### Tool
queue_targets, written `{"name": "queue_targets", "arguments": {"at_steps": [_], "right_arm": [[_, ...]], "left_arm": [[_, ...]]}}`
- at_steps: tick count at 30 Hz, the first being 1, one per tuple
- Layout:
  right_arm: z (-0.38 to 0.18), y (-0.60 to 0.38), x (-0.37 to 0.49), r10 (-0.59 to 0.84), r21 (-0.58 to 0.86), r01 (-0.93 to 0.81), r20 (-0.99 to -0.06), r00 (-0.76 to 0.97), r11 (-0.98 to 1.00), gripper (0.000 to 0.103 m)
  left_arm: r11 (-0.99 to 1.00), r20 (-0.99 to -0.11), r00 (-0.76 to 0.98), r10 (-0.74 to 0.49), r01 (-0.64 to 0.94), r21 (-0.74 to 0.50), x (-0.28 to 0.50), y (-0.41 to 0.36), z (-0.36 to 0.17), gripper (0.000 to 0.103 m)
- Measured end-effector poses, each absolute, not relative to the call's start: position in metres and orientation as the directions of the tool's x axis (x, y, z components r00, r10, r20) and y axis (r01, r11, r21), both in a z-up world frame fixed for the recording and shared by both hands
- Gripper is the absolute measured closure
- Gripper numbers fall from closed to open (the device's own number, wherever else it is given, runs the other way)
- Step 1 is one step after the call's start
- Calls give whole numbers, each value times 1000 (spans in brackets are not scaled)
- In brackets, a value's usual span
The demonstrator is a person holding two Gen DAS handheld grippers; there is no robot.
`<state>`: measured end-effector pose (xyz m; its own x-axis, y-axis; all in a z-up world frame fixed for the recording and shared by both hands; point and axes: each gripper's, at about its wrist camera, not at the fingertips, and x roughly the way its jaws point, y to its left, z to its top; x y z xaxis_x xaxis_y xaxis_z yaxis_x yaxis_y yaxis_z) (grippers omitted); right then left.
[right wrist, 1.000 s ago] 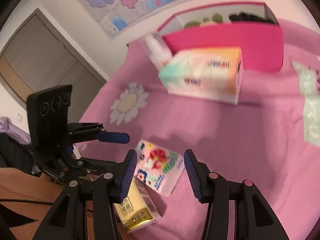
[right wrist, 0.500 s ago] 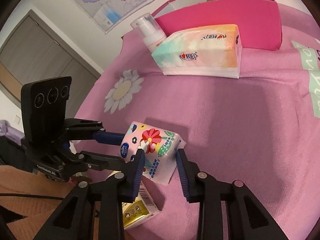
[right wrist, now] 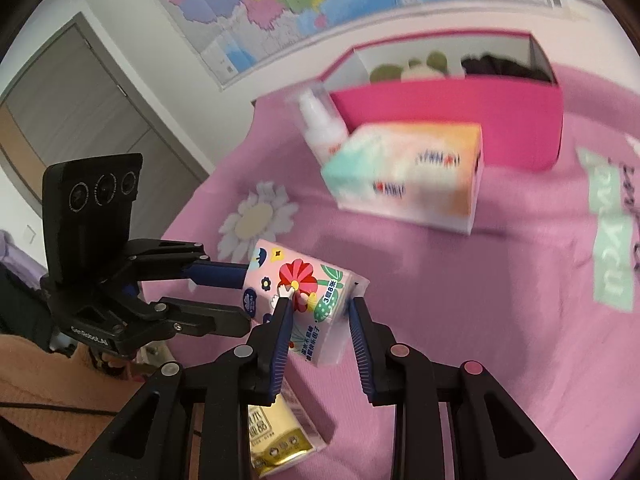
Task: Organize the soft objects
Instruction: 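Grasp the pink floral tissue pack with the right tool and lift it, then carry the floral tissue pack over the pink box with the right tool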
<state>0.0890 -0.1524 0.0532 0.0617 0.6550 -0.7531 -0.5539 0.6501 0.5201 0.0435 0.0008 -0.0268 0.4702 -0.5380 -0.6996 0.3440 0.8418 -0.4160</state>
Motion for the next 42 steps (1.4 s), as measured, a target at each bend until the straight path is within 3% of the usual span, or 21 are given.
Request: {"name": "queue_targets", "arguments": {"at_steps": [11,42], "right_arm": [[84,-151,110,681,487,-596,-719,142,638,74],[102,-148,150,691,443,-622,-686,228,645,74]], "left_arm": [[858,-665,544,-512,360,-366,56,9,5,57],[895,-646,622,-442,354,-272,96,6,34,57]]}}
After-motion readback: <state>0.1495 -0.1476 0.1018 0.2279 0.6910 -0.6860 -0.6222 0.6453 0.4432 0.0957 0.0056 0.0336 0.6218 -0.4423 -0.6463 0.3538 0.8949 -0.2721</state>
